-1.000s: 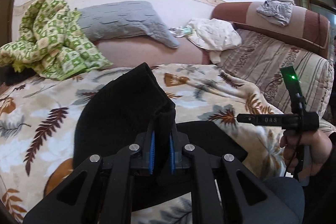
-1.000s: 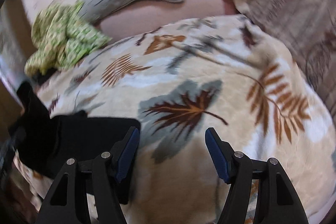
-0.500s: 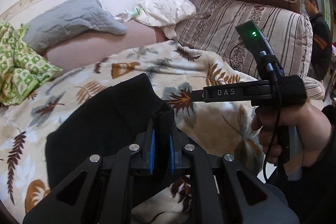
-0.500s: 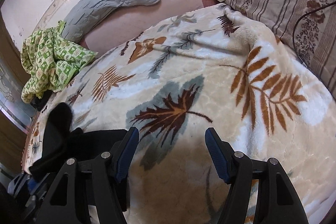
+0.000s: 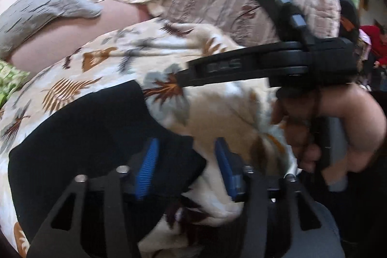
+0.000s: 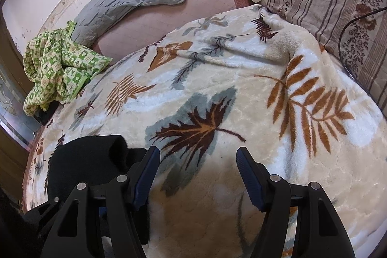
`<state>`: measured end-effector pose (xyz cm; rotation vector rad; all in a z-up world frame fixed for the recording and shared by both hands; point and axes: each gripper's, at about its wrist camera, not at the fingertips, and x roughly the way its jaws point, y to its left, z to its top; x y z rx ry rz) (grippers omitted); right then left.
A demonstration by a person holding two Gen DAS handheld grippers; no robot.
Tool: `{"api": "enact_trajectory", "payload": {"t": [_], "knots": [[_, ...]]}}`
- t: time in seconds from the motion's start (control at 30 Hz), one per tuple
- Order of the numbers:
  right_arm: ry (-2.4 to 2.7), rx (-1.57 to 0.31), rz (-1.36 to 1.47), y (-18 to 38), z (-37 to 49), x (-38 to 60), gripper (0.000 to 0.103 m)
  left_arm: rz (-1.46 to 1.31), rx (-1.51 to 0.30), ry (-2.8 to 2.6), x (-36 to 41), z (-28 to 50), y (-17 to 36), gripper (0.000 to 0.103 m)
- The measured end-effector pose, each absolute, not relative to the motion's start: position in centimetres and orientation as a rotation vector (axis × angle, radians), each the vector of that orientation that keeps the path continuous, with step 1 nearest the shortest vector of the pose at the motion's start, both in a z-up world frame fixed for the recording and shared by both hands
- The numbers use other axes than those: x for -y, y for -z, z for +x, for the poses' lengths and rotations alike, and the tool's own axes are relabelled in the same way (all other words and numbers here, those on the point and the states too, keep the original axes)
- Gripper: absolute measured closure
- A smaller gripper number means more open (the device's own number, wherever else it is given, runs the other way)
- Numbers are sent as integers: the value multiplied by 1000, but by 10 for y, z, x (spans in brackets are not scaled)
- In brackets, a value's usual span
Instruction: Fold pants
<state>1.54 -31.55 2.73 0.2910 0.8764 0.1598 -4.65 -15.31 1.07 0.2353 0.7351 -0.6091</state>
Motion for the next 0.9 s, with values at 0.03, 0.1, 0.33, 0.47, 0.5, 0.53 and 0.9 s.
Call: {"api": "enact_trajectory", "payload": {"t": [0.03,0.1,0.33,0.47,0.5,0.53,0.9], "knots": [[-157,-873,291,-28,15,316,36,215,-725,617,147,-51,-16,54],[-158,-860,281,-30,13,316,36,157,-687,598,128,-64,-27,54],[-465,-709,128,-67,-18,277,36,-90,-621,320,10,-101,-38,57],[-774,-688,-89,-72,-44,219,42,-224,-660,285,-20,-97,-27,102],[-808,-705,-135,-67,-47,207,56,-234,-672,295,-19,-94,-23,102],[-821,-745,-183,-59,-44,197,67,-235,-687,299,-15,-92,-17,103],[-780,-963,-105,-18,-18,218,93,-227,-772,350,3,-72,21,103]]}}
